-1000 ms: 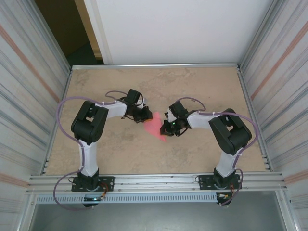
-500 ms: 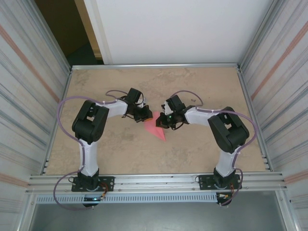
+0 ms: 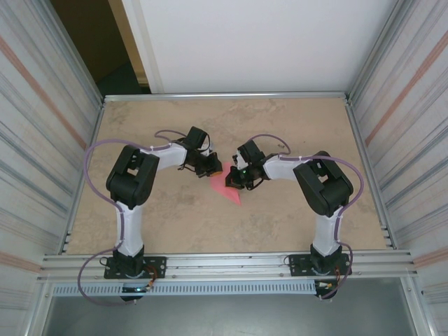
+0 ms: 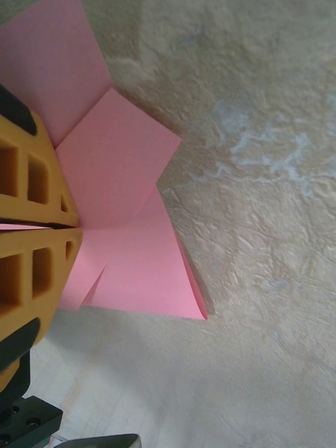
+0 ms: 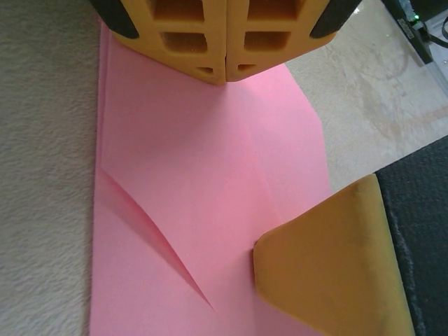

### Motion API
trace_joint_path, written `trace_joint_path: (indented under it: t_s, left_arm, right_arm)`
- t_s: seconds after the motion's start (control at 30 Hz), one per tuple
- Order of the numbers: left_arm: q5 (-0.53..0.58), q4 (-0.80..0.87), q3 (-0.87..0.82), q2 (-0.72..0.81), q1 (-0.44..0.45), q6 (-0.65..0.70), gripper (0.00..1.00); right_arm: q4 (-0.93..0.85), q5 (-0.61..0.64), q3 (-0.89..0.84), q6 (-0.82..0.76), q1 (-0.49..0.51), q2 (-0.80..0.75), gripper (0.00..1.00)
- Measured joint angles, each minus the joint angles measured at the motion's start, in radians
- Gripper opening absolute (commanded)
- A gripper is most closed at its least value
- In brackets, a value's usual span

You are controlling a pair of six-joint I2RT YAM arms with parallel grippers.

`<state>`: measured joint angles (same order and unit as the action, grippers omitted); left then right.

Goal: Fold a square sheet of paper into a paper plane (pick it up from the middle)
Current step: Fourth fold the wing at the center of the table.

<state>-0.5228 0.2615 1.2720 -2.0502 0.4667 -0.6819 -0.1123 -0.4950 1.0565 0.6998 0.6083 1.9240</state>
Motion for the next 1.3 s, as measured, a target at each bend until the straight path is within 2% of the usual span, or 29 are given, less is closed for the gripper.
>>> trace_joint_path:
  t_s: [0.27, 0.6, 0.87, 0.93, 1.1, 1.17, 1.3]
  left_arm:
    - [0.004, 0.036, 0.024, -0.011, 0.0, -0.004, 0.11]
    - [0.004, 0.049, 0.033, -0.015, 0.0, -0.004, 0.11]
    - [0.001, 0.052, 0.037, -0.015, 0.0, -0.003, 0.14]
    - [-0.006, 0.052, 0.04, -0.015, 0.0, -0.003, 0.16]
    - [-0.033, 0.029, 0.039, 0.006, 0.0, -0.02, 0.26]
    - [-0.036, 0.005, 0.026, 0.039, -0.001, -0.035, 0.33]
    - [-0.041, -0.071, -0.045, 0.163, -0.012, -0.07, 0.39]
  right_arm:
    - [0.043, -0.008, -0.068, -0.001, 0.0, -0.041, 0.04]
    - [-0.026, -0.006, -0.249, -0.004, 0.011, -0.207, 0.04]
    - [-0.065, 0.001, -0.324, -0.004, 0.02, -0.289, 0.05]
    - [-0.077, 0.006, -0.328, -0.004, 0.018, -0.301, 0.09]
    - [-0.04, 0.026, -0.329, 0.007, -0.011, -0.376, 0.31]
    - [-0.007, 0.032, -0.322, 0.016, -0.032, -0.391, 0.36]
    - [0.045, 0.045, -0.277, 0.026, -0.07, -0.371, 0.36]
